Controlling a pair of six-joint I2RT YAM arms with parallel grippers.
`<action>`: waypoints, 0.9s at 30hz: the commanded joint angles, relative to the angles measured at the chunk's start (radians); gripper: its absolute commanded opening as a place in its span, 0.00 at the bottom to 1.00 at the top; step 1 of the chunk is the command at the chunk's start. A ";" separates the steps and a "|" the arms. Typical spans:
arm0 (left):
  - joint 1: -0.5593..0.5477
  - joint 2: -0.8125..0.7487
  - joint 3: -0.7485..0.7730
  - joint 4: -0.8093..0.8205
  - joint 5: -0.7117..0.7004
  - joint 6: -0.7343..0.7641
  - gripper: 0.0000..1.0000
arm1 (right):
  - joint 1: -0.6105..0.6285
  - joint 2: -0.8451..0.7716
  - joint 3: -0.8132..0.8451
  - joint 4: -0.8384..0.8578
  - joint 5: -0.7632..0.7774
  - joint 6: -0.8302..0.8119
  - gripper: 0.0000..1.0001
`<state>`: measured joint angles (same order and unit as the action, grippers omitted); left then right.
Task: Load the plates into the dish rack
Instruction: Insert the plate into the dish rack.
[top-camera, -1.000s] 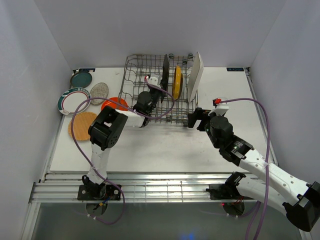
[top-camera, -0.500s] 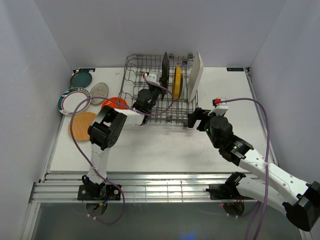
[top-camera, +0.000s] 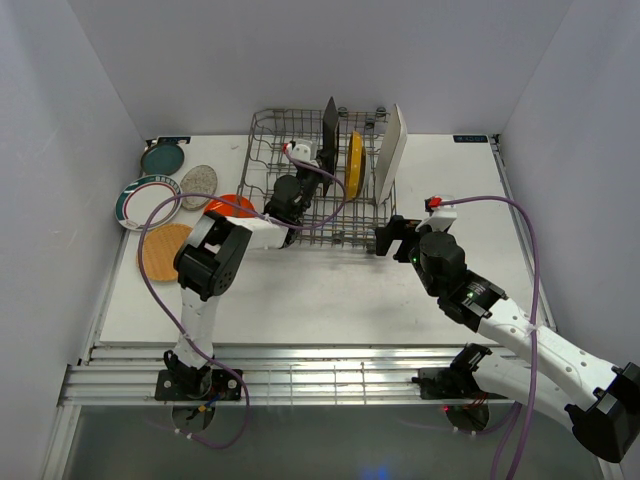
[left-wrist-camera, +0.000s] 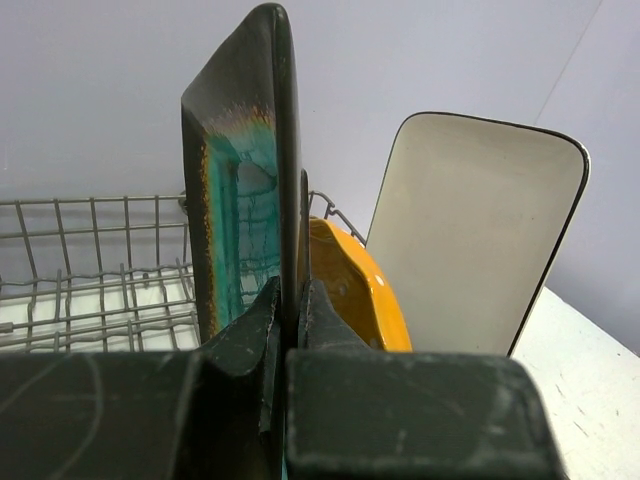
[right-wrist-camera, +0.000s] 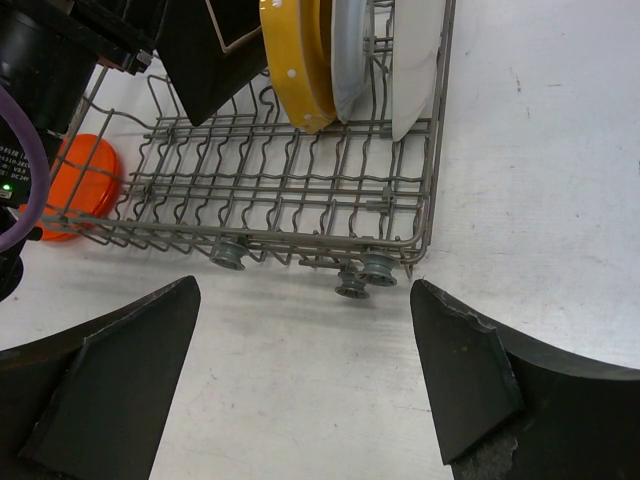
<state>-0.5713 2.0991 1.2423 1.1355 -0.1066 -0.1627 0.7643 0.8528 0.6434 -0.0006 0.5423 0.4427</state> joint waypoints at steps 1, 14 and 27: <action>0.004 -0.151 0.065 0.521 0.033 0.002 0.00 | 0.003 -0.001 0.045 0.025 0.005 0.013 0.91; 0.028 -0.073 0.181 0.486 0.070 0.018 0.00 | 0.003 0.006 0.045 0.025 0.001 0.011 0.91; 0.037 -0.053 0.167 0.506 0.077 0.020 0.00 | 0.003 0.009 0.045 0.027 -0.001 0.013 0.91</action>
<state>-0.5404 2.1063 1.3571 1.1332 -0.0612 -0.1505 0.7643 0.8597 0.6453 -0.0010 0.5385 0.4427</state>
